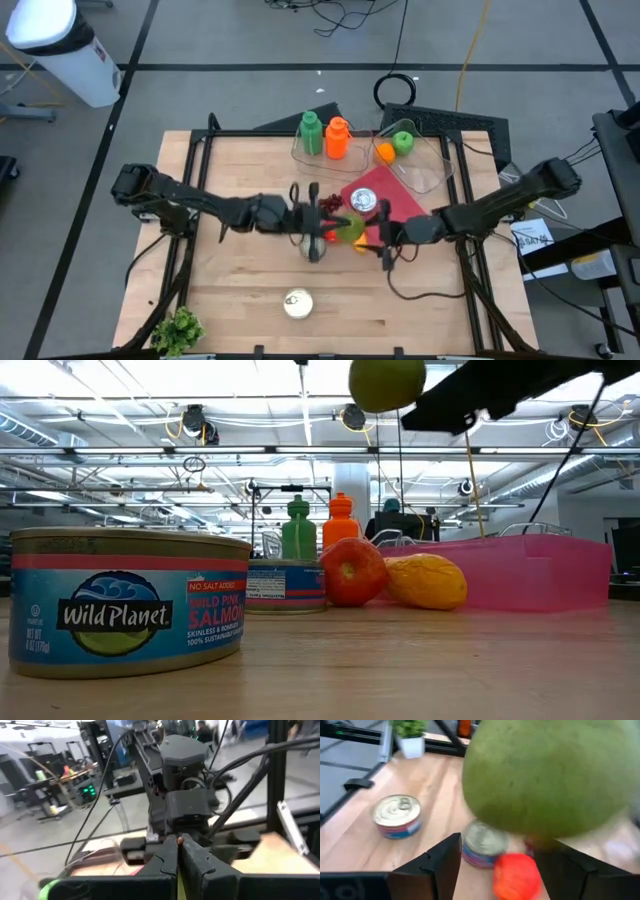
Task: Pick & Place Food Item
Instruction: Put the green pear into the right transparent bin
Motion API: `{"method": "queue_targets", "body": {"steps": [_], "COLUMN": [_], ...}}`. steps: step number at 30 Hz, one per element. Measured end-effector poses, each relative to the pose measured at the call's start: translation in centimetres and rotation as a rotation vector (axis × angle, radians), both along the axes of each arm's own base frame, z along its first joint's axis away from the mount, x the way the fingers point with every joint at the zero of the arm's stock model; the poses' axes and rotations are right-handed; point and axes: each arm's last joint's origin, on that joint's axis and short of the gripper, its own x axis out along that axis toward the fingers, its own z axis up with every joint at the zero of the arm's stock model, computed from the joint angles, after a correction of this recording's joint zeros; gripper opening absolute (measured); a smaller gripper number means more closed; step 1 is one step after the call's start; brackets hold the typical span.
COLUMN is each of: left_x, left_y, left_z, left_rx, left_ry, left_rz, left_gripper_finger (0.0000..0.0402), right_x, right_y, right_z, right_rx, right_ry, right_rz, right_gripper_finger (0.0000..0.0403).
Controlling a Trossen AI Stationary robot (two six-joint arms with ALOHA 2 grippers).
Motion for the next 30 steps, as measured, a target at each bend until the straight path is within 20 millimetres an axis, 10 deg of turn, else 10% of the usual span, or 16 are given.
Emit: {"method": "queue_targets", "body": {"steps": [15, 30], "left_x": [1.1, 1.1], "left_y": [8.2, 8.3], "left_z": [0.0, -1.3], "left_rx": [-0.123, -0.086], "left_ry": [-0.076, 0.052], "left_rz": [-0.033, -0.046], "left_gripper_finger": [0.0004, 0.0004], "right_x": [-6.7, -4.7], "right_y": [-3.2, -5.4], "right_z": [2.8, 2.5], "right_rx": [-0.095, -0.078], "right_ry": [-0.171, -0.386], "right_rz": [-0.305, -0.227], "right_gripper_finger": [0.0219, 0.0273]}}
